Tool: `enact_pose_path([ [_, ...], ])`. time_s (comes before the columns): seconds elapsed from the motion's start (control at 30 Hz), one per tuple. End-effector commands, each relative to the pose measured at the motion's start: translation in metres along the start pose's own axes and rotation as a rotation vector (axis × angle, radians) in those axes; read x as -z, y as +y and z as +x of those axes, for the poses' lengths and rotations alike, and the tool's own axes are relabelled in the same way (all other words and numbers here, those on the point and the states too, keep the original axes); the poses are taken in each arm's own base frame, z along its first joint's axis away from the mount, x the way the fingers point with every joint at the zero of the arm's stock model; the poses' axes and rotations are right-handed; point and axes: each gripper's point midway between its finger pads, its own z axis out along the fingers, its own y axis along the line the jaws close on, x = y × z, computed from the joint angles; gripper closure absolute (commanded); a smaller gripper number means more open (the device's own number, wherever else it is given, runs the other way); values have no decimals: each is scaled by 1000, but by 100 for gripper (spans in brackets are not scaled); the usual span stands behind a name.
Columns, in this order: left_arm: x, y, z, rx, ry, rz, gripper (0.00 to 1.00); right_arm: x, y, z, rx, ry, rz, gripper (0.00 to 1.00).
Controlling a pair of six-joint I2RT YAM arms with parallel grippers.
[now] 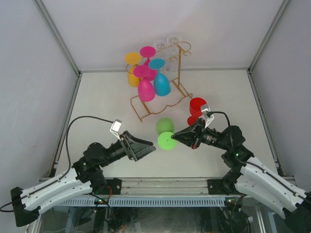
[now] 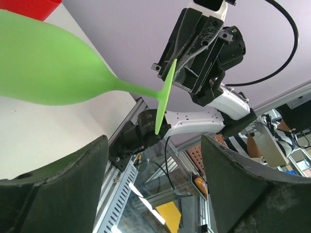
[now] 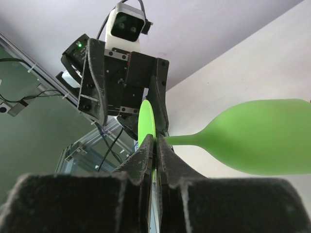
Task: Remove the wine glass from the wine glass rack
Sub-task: Place the wine glass at the center of the board.
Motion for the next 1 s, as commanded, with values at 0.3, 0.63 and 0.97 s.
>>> enact_pose_path([
  [0.3,-25,-18,1,11,-25,60,37,-8,10,-28,9,-128,-6,100],
  [0.63,-39,-29,2,19,-54,132,56,-8,6,-29,-1,-137,16,100],
  [0.97,-41,-26,2,10,-72,138,62,-6,15,-26,21,-115,-24,100],
])
